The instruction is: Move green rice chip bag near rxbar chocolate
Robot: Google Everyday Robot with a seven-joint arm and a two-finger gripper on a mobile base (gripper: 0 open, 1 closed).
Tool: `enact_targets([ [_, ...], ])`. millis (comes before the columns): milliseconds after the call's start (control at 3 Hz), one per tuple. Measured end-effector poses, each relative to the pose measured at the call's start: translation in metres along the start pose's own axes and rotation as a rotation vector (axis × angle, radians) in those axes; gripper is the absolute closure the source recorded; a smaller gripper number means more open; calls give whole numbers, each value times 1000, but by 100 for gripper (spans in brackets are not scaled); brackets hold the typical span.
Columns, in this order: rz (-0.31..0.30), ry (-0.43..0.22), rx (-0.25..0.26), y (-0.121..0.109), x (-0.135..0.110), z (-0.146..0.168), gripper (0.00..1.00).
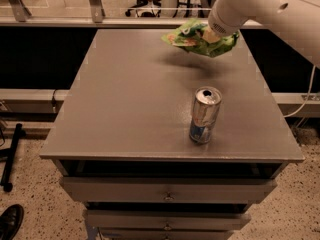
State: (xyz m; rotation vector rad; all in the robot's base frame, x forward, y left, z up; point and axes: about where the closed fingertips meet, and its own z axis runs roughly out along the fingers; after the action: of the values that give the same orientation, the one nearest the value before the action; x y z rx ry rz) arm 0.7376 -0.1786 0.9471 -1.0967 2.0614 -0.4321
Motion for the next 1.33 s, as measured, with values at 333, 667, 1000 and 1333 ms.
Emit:
enact_targets([
  [333,66,59,112,-48,34,28,100],
  [667,139,97,224,-97,63,59,100],
  [1000,190,98,268,-116,75,76,100],
  [1333,233,71,274,-120,73,94,81],
])
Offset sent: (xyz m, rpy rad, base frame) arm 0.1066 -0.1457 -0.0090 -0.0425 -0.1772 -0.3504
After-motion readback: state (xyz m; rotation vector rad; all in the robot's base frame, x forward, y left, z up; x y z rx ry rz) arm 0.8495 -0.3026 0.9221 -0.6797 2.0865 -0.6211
